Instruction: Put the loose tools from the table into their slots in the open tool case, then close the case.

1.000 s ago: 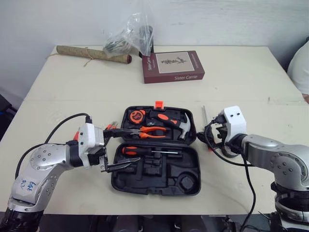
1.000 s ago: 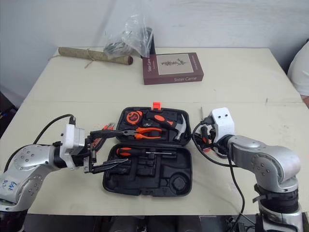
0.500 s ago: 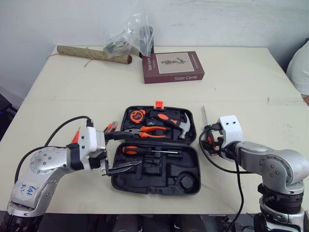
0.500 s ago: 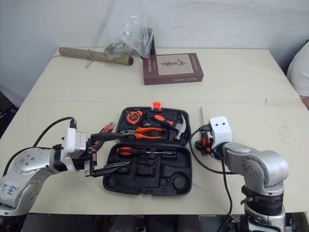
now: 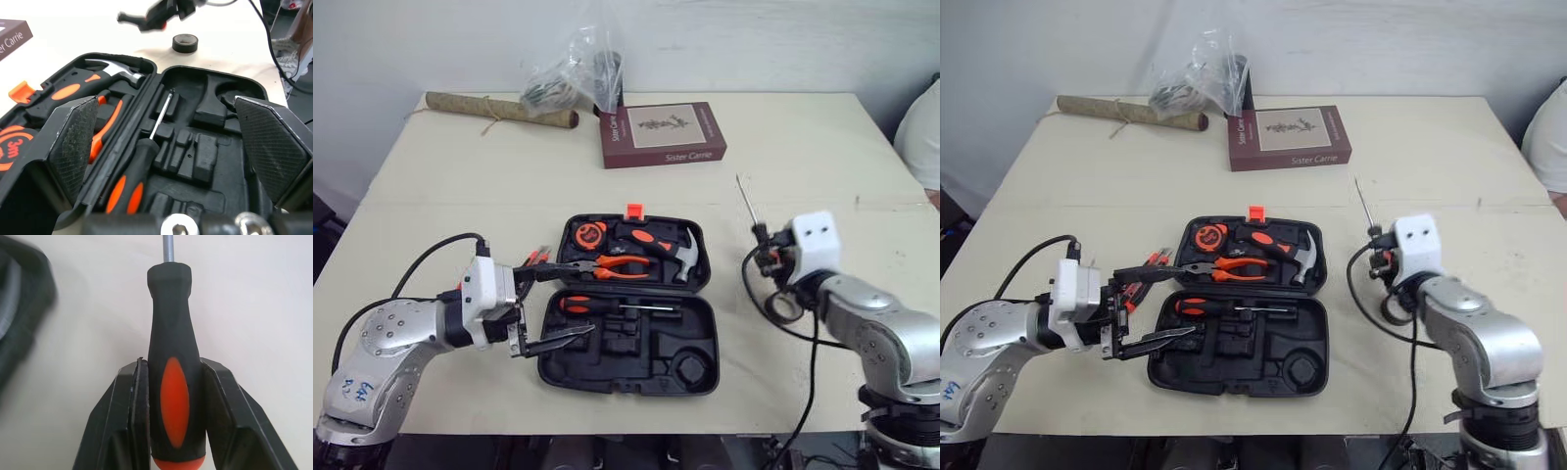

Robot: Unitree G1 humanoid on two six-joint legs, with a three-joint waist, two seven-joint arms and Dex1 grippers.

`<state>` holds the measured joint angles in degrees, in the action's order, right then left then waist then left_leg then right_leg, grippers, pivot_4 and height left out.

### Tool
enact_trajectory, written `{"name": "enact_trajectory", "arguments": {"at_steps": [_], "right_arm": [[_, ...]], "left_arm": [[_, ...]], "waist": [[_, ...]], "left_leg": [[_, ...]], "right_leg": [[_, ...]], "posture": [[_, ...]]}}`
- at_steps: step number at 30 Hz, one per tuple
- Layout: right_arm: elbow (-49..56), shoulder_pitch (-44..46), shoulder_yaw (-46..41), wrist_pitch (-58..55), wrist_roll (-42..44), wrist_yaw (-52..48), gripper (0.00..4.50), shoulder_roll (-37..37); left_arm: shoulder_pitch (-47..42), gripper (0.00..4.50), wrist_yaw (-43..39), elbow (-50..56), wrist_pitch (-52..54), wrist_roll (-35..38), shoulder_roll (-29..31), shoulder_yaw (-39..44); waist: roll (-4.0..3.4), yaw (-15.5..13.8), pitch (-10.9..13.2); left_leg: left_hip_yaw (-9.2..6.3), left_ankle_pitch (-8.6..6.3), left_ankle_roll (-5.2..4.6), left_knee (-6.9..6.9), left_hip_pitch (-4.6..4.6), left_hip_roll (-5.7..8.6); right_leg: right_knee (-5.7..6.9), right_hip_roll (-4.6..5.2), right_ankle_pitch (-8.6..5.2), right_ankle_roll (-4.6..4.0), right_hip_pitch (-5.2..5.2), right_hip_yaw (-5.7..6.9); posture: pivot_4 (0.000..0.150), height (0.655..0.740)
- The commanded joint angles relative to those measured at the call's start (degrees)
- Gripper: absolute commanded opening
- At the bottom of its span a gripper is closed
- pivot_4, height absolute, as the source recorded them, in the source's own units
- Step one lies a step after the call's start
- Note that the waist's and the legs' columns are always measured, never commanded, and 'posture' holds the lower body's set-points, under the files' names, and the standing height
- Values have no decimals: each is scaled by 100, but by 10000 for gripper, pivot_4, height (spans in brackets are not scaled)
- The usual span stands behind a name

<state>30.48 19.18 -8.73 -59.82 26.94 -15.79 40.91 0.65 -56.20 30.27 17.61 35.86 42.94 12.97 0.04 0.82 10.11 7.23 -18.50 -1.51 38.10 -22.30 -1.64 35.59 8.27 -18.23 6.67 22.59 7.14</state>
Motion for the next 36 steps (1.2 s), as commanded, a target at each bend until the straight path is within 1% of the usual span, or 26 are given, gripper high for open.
{"name": "enact_trajectory", "arguments": {"at_steps": [1,3,4,6,7,10,13,16,19,23,31,36], "right_arm": [[132,466,471,1217,342,-2258,10241,786],[144,884,900,1102,690,-3157,10241,1089],[181,1097,1301,1077,647,-3518,10241,1228],[220,1382,1947,999,459,-3895,10241,1406],[232,1490,2192,925,390,-4016,10241,1463],[234,1811,2879,630,177,-4057,10241,1327],[352,2002,3316,269,113,-3986,10241,1128],[445,2022,3593,-12,22,-3792,10241,911],[496,1991,3748,-66,-137,-3768,10241,959],[381,1994,3958,291,-536,-3979,10241,1272],[134,2026,4113,506,-925,-4084,10241,1140],[62,2044,4262,589,-1161,-4306,10241,1267]], "left_arm": [[244,45000,-359,-98,-192,164,179,497],[499,45000,-615,-182,-138,265,322,727],[635,45000,-728,-236,-169,250,376,823],[827,45000,-846,-287,-217,206,435,925],[898,45000,-886,-301,-228,187,448,960],[1171,45000,-924,-239,-269,112,433,1045],[1462,45000,-846,-80,-196,185,380,1174],[1720,45000,-832,56,-169,196,353,1211],[1789,45000,-808,141,-118,228,368,1247],[1865,45000,-824,174,-59,290,384,1332],[1771,45000,-741,126,-121,179,331,1245],[1778,45000,-671,180,-131,158,315,1234]], "waist": [[9,79,3],[12,108,6],[12,127,9],[14,103,10],[14,94,11],[25,60,17],[28,65,19],[28,75,19],[29,75,19],[29,66,19],[30,78,18],[29,77,18]], "left_leg": [[-1,0,0,-3,3,-3],[-7,2,5,-8,10,-15],[-6,2,5,-8,12,-17],[-10,2,5,-8,10,-18],[-11,1,4,-5,10,-16],[-17,-1,0,5,5,-6],[-25,-2,-1,12,-4,0],[-29,-3,3,10,-4,-7],[-29,-1,8,8,-4,-10],[-28,-2,7,11,-3,-3],[-26,-2,8,10,0,-6],[-26,-2,7,10,0,-6]], "right_leg": [[-4,-3,0,0,-1,1],[0,-13,-2,-4,-8,4],[2,-15,-2,-5,-9,3],[3,-10,-3,-6,-7,5],[-2,-4,-4,-8,-7,8],[-5,21,-4,-8,-10,6],[-7,33,-4,-8,-11,-4],[-5,34,-3,-10,-12,-10],[-4,30,-4,-13,-10,-8],[-6,28,-4,-13,-10,-8],[-5,24,-4,-14,-10,7],[-4,25,-4,-14,-10,26]], "posture": [[1500,7400],[1500,7400],[1500,7400],[1500,7400],[1500,7400],[1500,7400],[1500,7400],[1500,7400],[1500,7400],[1500,7400],[1500,7400],[1500,7400]]}}
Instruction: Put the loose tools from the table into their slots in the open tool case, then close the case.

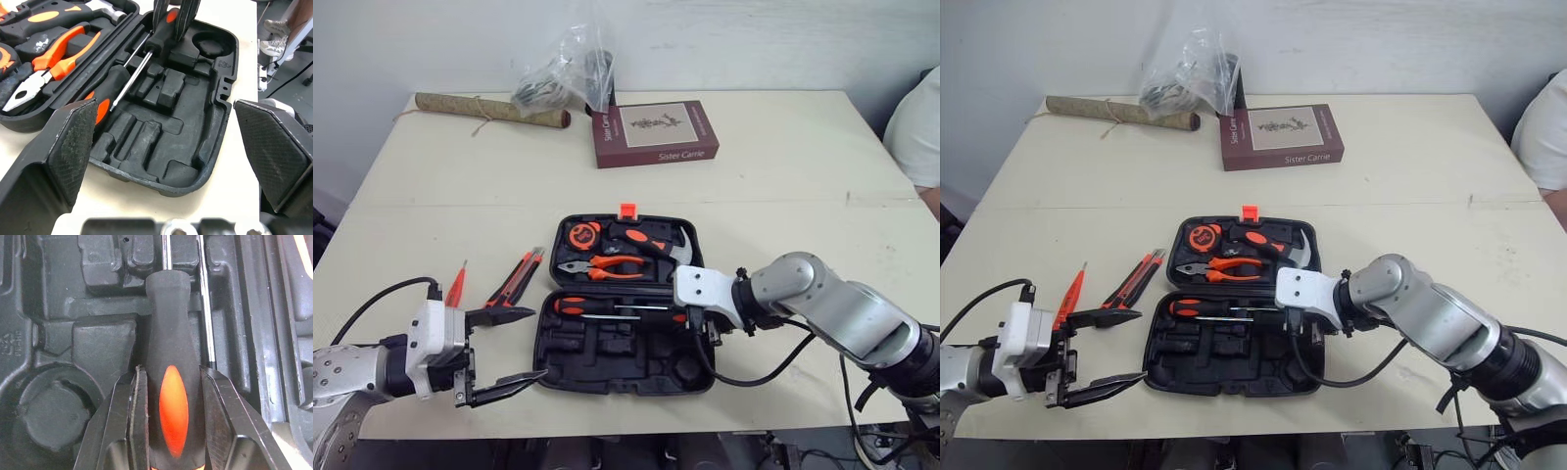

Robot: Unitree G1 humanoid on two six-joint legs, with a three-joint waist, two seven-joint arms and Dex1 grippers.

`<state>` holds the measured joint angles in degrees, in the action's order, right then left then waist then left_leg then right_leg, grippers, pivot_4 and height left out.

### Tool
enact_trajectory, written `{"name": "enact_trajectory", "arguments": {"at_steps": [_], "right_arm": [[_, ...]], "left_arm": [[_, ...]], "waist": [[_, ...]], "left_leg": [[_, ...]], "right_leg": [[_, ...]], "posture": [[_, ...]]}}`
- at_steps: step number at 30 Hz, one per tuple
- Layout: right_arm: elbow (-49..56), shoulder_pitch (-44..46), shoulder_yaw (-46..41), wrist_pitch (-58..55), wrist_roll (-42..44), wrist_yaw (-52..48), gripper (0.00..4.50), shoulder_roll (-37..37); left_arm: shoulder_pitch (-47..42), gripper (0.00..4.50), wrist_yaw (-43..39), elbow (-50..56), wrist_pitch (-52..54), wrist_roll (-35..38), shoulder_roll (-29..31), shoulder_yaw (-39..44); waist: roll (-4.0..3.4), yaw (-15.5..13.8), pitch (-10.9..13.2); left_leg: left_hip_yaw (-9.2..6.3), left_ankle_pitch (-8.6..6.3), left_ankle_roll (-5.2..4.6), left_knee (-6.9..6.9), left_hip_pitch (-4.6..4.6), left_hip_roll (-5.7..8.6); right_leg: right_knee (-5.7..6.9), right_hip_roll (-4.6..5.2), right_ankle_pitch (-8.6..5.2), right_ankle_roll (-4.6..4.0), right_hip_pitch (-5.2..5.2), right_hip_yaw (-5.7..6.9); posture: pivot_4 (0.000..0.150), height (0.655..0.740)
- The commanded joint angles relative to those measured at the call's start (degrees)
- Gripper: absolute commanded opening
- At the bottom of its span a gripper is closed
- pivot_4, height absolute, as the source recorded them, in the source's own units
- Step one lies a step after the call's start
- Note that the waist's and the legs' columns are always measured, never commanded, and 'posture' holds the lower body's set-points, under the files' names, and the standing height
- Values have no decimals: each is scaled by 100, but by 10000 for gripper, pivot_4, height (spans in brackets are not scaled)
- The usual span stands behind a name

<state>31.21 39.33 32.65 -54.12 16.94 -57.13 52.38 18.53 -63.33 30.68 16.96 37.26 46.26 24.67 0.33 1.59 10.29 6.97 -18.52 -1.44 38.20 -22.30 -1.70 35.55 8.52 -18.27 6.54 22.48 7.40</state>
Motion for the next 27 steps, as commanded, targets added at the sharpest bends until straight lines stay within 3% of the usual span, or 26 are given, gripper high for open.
{"name": "enact_trajectory", "arguments": {"at_steps": [1,12,14,20,24,27], "right_arm": [[-18,35,127,14,-177,-210,10241,115],[21,30,193,-164,-260,-473,10241,43],[52,37,189,-149,-249,-583,20563,92],[-23,233,-249,198,-19,-1083,42412,117],[98,314,-334,550,234,-2050,44014,632],[-101,128,-650,849,337,-2049,44014,591]], "left_arm": [[-11,45000,55,140,-69,18,-21,69],[-73,45000,178,172,-2,52,17,48],[-77,45000,200,184,15,52,21,47],[-59,45000,282,228,53,54,2,67],[-9,45000,326,273,74,65,-16,82],[11,45000,374,288,68,68,-34,86]], "waist": [[0,0,0],[0,-7,0],[0,-9,0],[8,17,-4],[1,2,0],[4,-1,-1]], "left_leg": [[0,0,0,0,0,0],[-1,0,0,1,0,1],[-1,0,0,1,0,1],[-1,0,0,1,5,-4],[0,0,0,-1,3,-1],[0,-1,-1,1,4,-1]], "right_leg": [[0,0,0,0,0,3],[4,0,0,0,-2,9],[4,0,0,0,-2,10],[2,-3,0,0,-6,10],[5,-3,0,-1,-3,10],[5,-2,0,0,-7,12]], "posture": [[1500,7400],[1500,7400],[1500,7400],[1500,7400],[1500,7400],[1500,7400]]}}
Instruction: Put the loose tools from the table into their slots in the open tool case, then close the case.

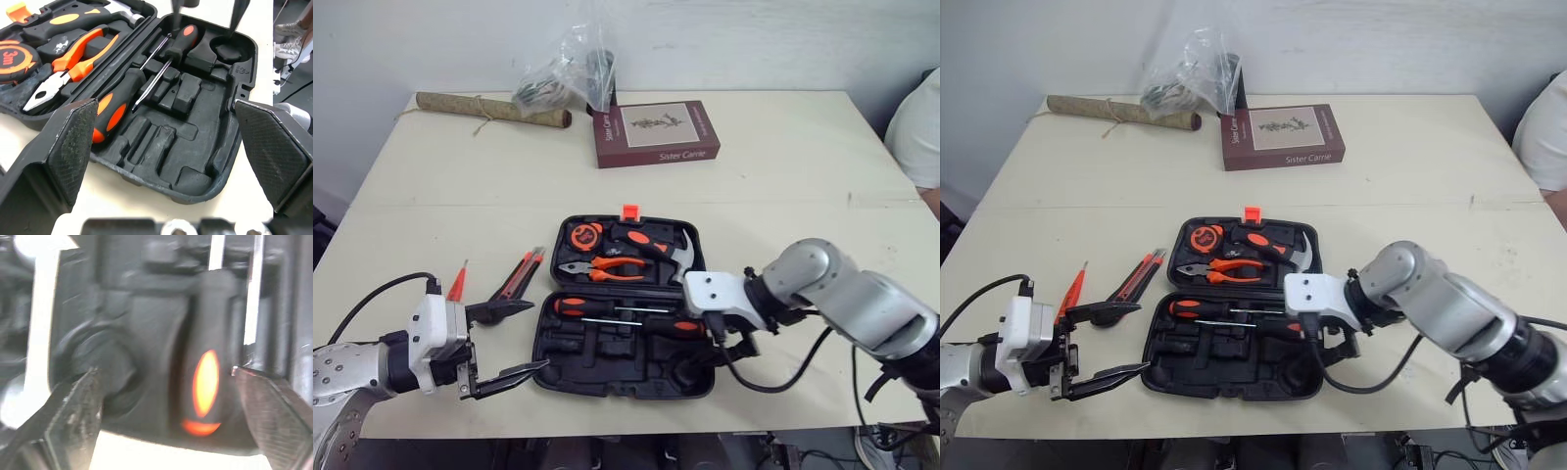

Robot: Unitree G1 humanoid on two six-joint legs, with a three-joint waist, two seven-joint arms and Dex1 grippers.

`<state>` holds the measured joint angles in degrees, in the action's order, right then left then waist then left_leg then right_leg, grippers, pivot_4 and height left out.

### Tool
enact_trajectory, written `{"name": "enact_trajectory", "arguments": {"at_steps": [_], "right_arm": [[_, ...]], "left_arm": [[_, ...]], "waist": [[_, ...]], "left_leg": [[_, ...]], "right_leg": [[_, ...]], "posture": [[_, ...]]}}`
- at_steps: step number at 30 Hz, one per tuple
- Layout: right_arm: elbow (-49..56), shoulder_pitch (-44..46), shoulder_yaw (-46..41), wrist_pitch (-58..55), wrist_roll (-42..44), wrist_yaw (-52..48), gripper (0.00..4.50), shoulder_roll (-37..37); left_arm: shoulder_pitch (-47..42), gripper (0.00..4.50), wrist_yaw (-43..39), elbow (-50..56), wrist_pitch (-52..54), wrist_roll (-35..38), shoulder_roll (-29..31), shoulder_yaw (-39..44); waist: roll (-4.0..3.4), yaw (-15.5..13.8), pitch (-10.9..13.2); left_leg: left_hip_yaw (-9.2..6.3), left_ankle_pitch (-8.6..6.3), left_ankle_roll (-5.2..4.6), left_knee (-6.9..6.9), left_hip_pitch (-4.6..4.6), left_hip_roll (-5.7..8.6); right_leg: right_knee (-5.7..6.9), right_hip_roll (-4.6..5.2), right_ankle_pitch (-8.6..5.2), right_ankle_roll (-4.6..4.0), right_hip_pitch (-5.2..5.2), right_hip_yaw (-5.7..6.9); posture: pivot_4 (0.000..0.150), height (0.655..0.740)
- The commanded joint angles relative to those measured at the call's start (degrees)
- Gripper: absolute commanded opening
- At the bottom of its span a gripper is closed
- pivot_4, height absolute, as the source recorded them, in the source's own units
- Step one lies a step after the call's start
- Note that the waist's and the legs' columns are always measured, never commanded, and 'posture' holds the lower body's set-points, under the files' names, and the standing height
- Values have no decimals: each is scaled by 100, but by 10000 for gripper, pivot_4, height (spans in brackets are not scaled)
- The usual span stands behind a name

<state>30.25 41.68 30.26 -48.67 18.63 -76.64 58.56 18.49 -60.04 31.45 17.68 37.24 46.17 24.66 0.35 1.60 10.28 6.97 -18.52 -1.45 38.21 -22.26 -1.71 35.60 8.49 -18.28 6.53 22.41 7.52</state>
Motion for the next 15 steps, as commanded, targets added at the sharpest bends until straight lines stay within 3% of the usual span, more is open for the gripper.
{"name": "enact_trajectory", "arguments": {"at_steps": [1,4,7,11,12,15], "right_arm": [[-102,-227,-581,527,248,-89,44014,-118],[-358,-765,-1308,1082,763,120,44014,-722],[-637,-1351,-1948,1683,1262,260,35892,-1486],[-907,-1908,-1953,2517,986,557,18156,-2180],[-1040,-2008,-1864,2739,794,651,11381,-2289],[-1569,-2162,-1631,3429,196,852,977,-2516]], "left_arm": [[22,45000,56,209,-13,68,-30,88],[69,45000,75,211,-57,47,-58,98],[54,45000,66,155,-108,25,-81,103],[-59,45000,19,48,-185,0,-96,23],[-103,45000,9,22,-202,-14,-95,-20],[-231,45000,0,-50,-222,-44,-76,-125]], "waist": [[2,-3,0],[6,-6,-2],[9,-7,-4],[10,-12,-5],[10,-13,-5],[16,-15,-9]], "left_leg": [[0,0,0,3,0,0],[1,0,0,3,3,0],[2,1,2,0,5,-3],[2,2,1,4,5,0],[2,1,1,6,5,1],[0,2,0,9,10,1]], "right_leg": [[-1,0,0,0,0,-1],[-3,0,0,0,0,-1],[8,-6,0,0,-3,0],[14,-6,0,1,-7,2],[15,-5,1,1,-7,2],[23,-5,1,1,-9,2]], "posture": [[1500,7400],[1500,7400],[1500,7400],[1500,7400],[1500,7400],[1500,7400]]}}
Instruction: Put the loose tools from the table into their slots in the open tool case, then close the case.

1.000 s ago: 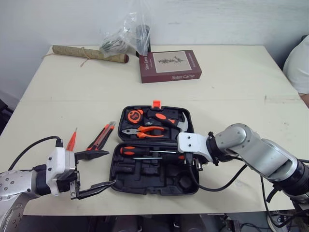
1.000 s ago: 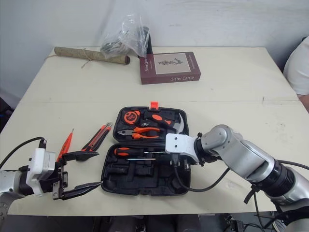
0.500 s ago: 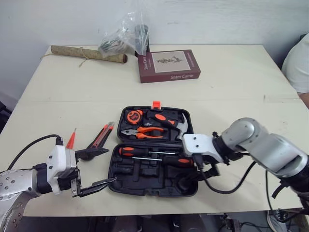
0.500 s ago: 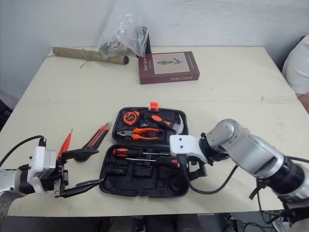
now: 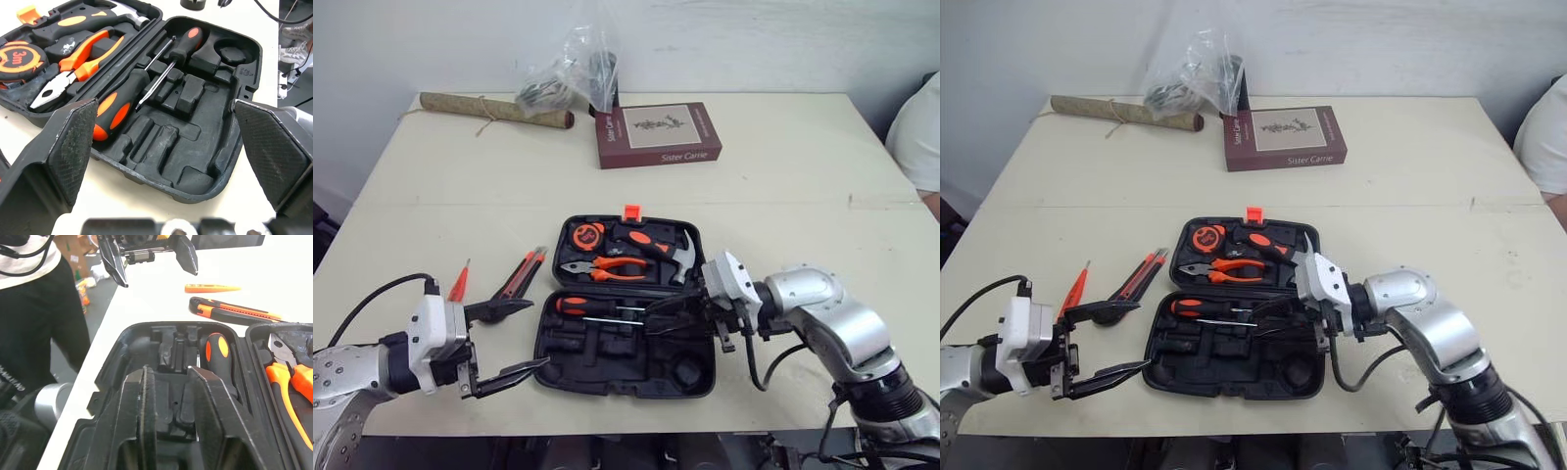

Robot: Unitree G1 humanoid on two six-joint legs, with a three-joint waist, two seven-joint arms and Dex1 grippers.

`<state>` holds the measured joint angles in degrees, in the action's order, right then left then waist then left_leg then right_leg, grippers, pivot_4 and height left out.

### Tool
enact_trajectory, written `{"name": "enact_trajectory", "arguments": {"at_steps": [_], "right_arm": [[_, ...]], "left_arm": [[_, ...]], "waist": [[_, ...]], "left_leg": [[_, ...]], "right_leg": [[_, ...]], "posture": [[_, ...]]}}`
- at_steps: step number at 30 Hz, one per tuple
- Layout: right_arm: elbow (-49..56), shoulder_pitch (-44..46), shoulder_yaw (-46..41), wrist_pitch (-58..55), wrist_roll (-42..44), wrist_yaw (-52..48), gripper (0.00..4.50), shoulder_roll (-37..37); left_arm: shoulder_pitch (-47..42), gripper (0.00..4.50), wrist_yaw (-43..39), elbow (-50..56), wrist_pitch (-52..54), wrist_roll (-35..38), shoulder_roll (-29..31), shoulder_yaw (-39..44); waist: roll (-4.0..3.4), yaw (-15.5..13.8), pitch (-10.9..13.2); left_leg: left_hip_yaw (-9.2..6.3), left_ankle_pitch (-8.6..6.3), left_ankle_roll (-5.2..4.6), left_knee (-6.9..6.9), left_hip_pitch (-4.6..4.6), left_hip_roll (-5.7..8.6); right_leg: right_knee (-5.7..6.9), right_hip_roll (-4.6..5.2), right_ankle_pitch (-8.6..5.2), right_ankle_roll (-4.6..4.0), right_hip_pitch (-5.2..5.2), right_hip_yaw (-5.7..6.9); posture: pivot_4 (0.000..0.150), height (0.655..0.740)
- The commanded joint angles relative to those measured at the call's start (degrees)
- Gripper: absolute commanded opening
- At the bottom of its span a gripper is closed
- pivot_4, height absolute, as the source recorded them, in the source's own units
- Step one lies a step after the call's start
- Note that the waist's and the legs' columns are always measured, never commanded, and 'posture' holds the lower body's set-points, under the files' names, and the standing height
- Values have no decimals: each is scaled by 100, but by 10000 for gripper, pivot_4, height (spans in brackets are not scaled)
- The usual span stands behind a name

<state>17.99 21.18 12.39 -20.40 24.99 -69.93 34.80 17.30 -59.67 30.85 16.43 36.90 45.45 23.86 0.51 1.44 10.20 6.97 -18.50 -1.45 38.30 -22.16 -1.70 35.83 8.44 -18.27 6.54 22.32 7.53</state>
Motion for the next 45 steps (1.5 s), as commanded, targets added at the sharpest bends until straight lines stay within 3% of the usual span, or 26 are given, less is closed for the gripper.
{"name": "enact_trajectory", "arguments": {"at_steps": [1,10,13,16,20,25,28,31,36,41,45], "right_arm": [[-511,-131,194,722,-540,230,164,-207],[-1879,-372,831,2002,-1783,257,164,-34],[-2092,-406,1060,1925,-2189,375,164,105],[-2074,-345,1165,1377,-2349,597,164,118],[-1831,-239,1218,1159,-2236,661,164,100],[-1151,-386,130,1293,-666,405,164,-53],[-583,-745,-689,1061,60,543,8226,78],[-152,-1359,-1329,1030,269,401,21071,548],[-948,-2033,-3103,1541,638,59,42952,1140],[-2690,-2655,-3973,2873,-2,-306,44110,1637],[-4357,-2782,-4526,3380,-317,34,44110,2002]], "left_arm": [[-152,45000,-47,-15,-103,-22,3,-72],[-254,45000,-109,-152,-202,-108,-4,-112],[-251,45000,-89,-181,-239,-140,-22,-93],[-258,45000,-75,-213,-267,-151,-31,-85],[-255,45000,-49,-224,-291,-169,-34,-85],[-140,45000,175,-233,-205,-55,-98,253],[126,45000,230,-534,-246,-47,-170,786],[338,45000,193,-1169,-456,-164,-193,1500],[679,45000,172,-2449,-682,-257,-74,2798],[807,45000,394,-3896,-1143,-515,-69,3400],[920,45000,552,-5033,-1614,-723,31,3695]], "waist": [[1,4,0],[2,10,-3],[5,7,-14],[27,6,-56],[44,11,-107],[37,-19,-95],[2,-13,-61],[-24,-17,-39],[0,10,-6],[11,-1,-1],[12,10,4]], "left_leg": [[0,1,1,0,0,1],[2,3,4,-1,18,-1],[0,-4,8,-18,92,-2],[-6,-15,14,-18,106,-7],[-11,-21,30,-18,117,-24],[-16,-24,36,-19,102,-30],[-14,-26,31,-19,85,-27],[-10,-28,28,-20,83,-27],[4,-36,14,-26,87,-31],[14,-51,-1,-26,90,-23],[15,-55,-1,-25,91,-25]], "right_leg": [[0,-1,0,0,1,-1],[2,-4,0,0,-14,-1],[-32,-2,-1,-1,-87,-1],[-36,6,-3,-5,-98,-12],[-31,15,-9,-18,-102,-53],[-32,14,-11,-24,-90,-59],[-33,14,-11,-24,-80,-58],[-34,12,-11,-23,-80,-50],[-52,7,-11,-22,-78,-8],[-62,13,-8,-17,-78,-5],[-65,25,-7,-16,-77,-10]], "posture": [[1500,7400],[1500,7400],[1500,7400],[1500,7400],[1500,7400],[1500,7400],[1500,7400],[1500,7400],[1500,7400],[1500,7400],[1500,7400]]}}
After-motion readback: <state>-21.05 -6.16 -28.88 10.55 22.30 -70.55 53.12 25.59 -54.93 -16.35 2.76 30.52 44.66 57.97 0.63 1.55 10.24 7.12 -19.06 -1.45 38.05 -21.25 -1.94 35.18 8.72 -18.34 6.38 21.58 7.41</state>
